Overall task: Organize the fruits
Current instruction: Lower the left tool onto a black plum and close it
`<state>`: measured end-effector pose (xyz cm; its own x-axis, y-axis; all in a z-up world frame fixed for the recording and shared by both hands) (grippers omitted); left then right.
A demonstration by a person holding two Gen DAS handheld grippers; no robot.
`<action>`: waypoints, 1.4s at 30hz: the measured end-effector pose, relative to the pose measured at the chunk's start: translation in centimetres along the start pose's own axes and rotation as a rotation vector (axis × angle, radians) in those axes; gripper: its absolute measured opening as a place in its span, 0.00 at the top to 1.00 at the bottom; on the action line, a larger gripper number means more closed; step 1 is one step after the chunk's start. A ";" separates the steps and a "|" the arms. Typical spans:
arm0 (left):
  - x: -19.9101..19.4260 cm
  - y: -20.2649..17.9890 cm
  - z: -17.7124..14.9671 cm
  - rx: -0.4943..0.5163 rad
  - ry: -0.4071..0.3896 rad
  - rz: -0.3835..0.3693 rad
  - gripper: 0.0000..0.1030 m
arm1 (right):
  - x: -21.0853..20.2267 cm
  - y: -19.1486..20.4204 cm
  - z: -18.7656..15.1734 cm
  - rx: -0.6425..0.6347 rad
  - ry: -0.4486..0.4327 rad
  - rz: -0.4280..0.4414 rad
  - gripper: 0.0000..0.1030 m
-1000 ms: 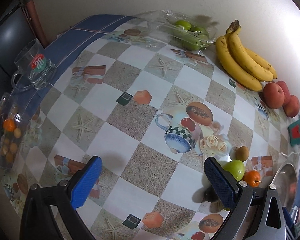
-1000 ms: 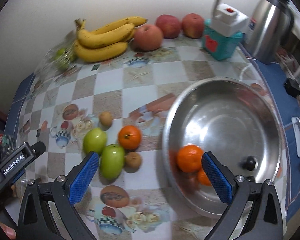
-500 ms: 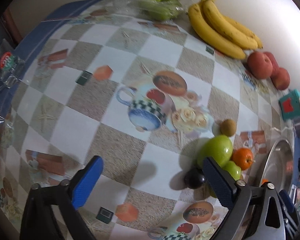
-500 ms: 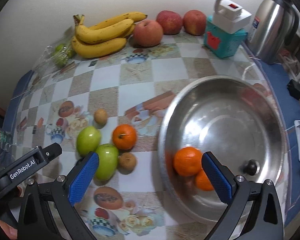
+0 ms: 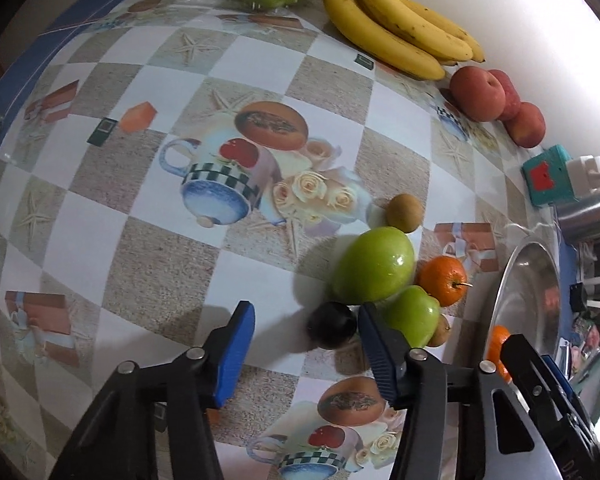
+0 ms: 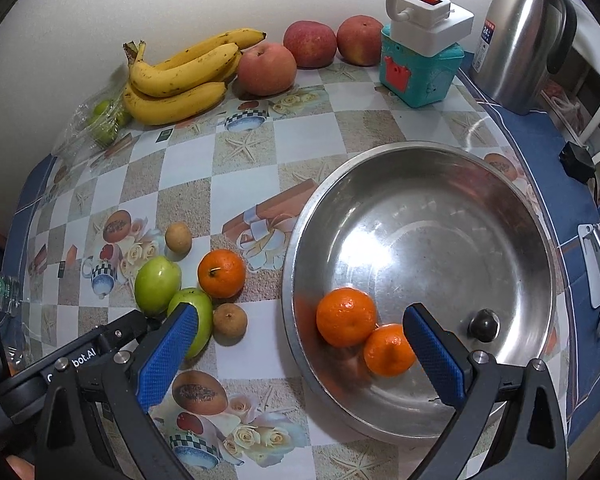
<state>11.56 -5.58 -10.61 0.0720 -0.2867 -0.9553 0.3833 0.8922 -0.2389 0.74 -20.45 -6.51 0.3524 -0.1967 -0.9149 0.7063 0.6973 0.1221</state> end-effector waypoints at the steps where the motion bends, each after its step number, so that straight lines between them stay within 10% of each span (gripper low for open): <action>1: 0.1 -0.1 0.1 0.003 0.001 0.000 0.46 | 0.0 0.0 0.0 0.000 0.002 0.001 0.01; 42: 0.7 -1.2 0.4 -0.014 0.011 -0.074 0.71 | 0.2 0.0 -0.1 0.002 0.013 0.008 0.01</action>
<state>11.56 -6.96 -10.88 0.0342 -0.3484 -0.9367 0.3746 0.8734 -0.3112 0.73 -20.46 -6.71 0.3502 -0.1818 -0.9189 0.7044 0.6977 0.1304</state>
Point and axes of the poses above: each gripper's, at about its wrist camera, not at the fingertips, and x roughly the way its jaws point, y to its left, z to its top, the point moved 6 cm from there along x, roughly the way its jaws point, and after that the axes turned 7 degrees about x, right-handed, at the moved point
